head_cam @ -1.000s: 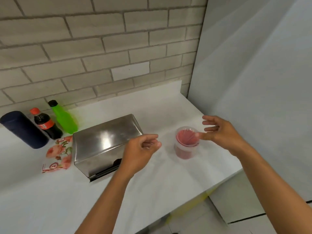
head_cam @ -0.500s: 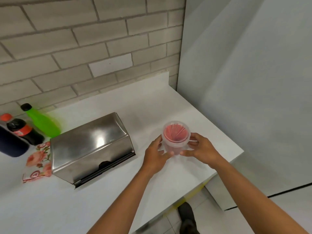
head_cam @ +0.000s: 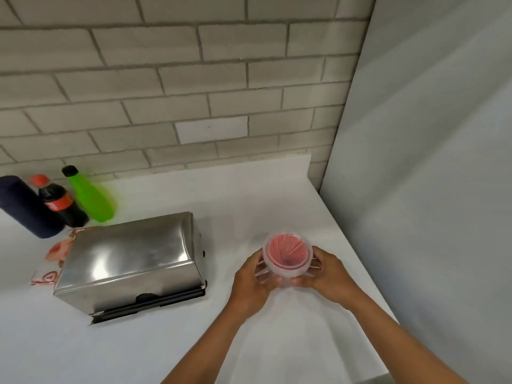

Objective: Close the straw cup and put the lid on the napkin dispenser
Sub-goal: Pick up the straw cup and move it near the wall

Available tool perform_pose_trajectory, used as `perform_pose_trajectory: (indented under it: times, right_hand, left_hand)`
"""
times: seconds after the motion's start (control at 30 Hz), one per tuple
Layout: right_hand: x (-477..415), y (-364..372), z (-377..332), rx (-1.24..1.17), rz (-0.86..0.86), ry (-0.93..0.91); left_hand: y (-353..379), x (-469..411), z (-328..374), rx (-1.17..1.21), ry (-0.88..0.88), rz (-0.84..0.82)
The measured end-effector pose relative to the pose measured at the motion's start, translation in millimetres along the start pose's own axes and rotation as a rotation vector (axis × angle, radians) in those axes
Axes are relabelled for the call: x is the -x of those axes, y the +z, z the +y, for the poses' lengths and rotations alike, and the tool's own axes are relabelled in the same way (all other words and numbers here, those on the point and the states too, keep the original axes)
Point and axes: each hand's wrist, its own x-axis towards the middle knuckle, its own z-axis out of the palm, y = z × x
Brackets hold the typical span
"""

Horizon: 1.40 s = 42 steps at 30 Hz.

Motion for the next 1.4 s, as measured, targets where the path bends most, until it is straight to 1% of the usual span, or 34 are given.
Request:
perform_pose_trajectory:
  times: [0.13, 0.3, 0.43, 0.53, 0.67, 0.73, 0.93, 1.1, 1.4]
  right_hand:
    - [-40, -20, -2, 0.006, -0.042, -0.029]
    - [-83, -33, -12, 0.0, -0.094, -0.066]
    - [-112, -33, -26, 0.011, -0.122, -0.093]
    - [-133, -31, -37, 0.048, -0.134, -0.089]
    - [-161, -30, -44, 0.063, -0.123, -0.082]
    - [-173, -30, -47, 0.071, -0.115, -0.083]
    - [-208, -34, -57, 0.097, -0.094, -0.099]
    - [-232, -34, -61, 0.097, -0.089, -0.093]
    - [-257, -33, -69, 0.114, -0.094, -0.069]
  left_hand:
    - [16, -29, 7, 0.078, -0.007, 0.068]
    - [24, -60, 18, 0.079, 0.015, 0.141]
    - [20, -82, 28, 0.085, -0.013, 0.204]
    - [16, -95, 34, 0.066, -0.014, 0.21]
    - [11, -119, 39, 0.135, -0.065, 0.257]
    - [9, -132, 40, 0.15, -0.066, 0.263]
    - [3, -168, 46, 0.077, -0.016, 0.251]
    - [-1, -193, 44, 0.091, 0.009, 0.273]
    - [-8, -217, 47, 0.069, -0.004, 0.278]
